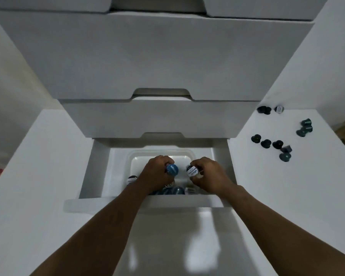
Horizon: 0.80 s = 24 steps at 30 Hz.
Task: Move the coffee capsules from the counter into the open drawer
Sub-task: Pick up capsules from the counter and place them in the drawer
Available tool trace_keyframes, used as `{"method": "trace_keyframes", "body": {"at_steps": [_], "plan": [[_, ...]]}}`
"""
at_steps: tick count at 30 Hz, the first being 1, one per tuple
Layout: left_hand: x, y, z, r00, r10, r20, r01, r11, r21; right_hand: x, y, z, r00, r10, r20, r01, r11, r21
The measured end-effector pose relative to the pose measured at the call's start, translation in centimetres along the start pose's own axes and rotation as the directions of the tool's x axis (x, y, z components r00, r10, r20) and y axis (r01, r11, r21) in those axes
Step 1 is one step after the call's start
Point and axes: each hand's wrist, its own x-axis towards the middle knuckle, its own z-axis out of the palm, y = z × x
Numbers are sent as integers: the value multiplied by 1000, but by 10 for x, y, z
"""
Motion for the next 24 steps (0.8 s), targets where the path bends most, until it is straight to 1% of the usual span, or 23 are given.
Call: {"method": "trace_keyframes", "body": {"at_steps": [3, 7, 11, 15, 24], "plan": [[3, -2, 6, 998, 25, 56, -27, 999, 46, 2, 1, -1, 1000, -2, 28, 3, 1000, -15], [8, -3, 10, 997, 39, 71, -46, 994, 100, 6, 0, -4, 997, -8, 74, 9, 1000, -13], [11, -6, 10, 997, 0, 81, -6, 997, 78, 13, 3, 0, 994, -38, 99, 42, 998, -41], [18, -7, 11, 995, -25, 96, 20, 999, 48, 20, 8, 6, 991, -39, 127, 52, 993, -107], [28, -13, 23, 986, -24, 167, 5, 994, 110, 30, 17, 11, 976, -35, 217, 68, 987, -144]]}}
